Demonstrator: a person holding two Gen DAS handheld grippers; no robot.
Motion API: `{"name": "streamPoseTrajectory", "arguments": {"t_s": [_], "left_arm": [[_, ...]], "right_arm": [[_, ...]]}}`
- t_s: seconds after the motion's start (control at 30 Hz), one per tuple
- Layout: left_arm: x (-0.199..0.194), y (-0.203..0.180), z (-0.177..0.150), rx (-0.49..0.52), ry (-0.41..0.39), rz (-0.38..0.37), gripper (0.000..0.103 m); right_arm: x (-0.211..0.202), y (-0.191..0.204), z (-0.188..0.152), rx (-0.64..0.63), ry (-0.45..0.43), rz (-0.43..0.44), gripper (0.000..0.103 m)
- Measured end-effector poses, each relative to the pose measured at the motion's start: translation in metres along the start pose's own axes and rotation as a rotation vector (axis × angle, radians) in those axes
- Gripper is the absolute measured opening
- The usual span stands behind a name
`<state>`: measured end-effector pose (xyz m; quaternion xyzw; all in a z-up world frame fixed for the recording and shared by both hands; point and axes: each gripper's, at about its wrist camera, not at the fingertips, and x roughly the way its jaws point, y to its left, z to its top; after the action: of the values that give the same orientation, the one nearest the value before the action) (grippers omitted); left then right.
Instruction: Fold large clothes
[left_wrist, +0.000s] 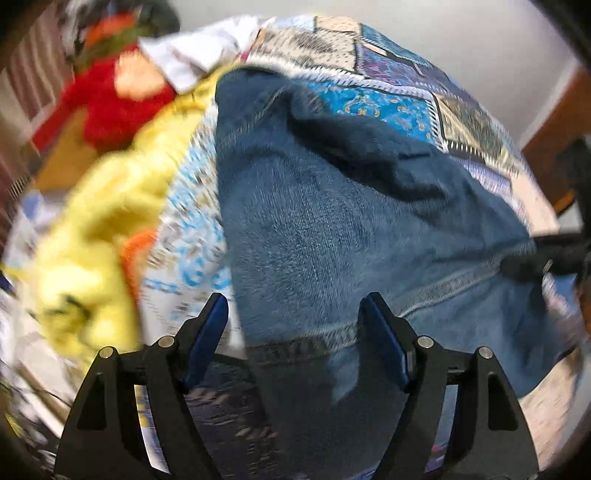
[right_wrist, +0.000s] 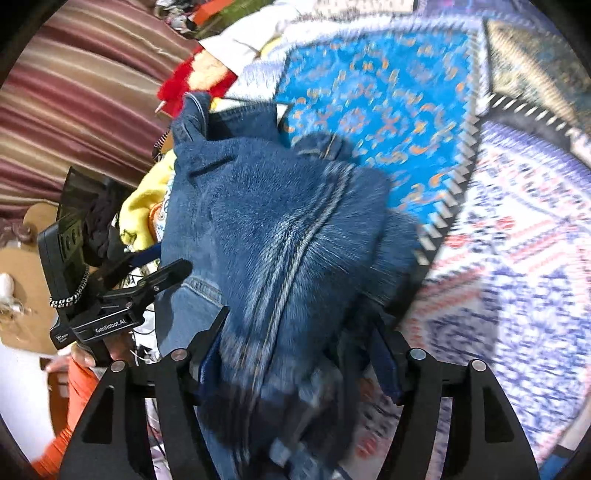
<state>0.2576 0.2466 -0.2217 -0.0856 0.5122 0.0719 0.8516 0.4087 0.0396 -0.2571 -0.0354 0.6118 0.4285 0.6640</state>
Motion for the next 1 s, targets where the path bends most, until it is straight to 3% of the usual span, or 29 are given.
{"name": "streamPoseTrajectory", "arguments": {"t_s": [0.13, 0.23, 0.33, 0.43, 0.53, 0.63, 0.77, 1.0], "left_arm": [[-0.008, 0.001, 0.015, 0.079, -0.054, 0.090, 0.075], [-0.011, 0.005, 0.034, 0.069, -0.098, 0.100, 0.077], [0.000, 0.011, 0.059, 0.033, -0.111, 0.113, 0.077], [0.023, 0.010, 0.084, -0.015, -0.091, 0.076, 0.077], [0.050, 0.008, 0.102, -0.041, -0.047, 0.078, 0.077], [0.069, 0.001, 0.105, -0.038, -0.024, 0.121, 0.081], [0.070, -0.023, 0.093, 0.079, -0.044, 0.232, 0.081], [0.003, -0.036, 0.064, 0.110, -0.113, 0.218, 0.081]], "right_arm": [[-0.025, 0.003, -0.006, -0.075, -0.058, -0.039, 0.067], [-0.041, 0.016, -0.004, -0.134, -0.155, -0.106, 0.068], [-0.045, 0.028, 0.004, -0.163, -0.244, -0.112, 0.068], [-0.033, 0.034, 0.014, -0.160, -0.271, -0.149, 0.068], [-0.010, 0.031, 0.023, -0.153, -0.240, -0.166, 0.068], [0.007, 0.016, 0.021, -0.132, -0.219, -0.219, 0.068], [0.005, 0.002, 0.011, -0.090, -0.205, -0.205, 0.068], [-0.049, 0.025, -0.015, -0.107, -0.326, -0.227, 0.068]]}}
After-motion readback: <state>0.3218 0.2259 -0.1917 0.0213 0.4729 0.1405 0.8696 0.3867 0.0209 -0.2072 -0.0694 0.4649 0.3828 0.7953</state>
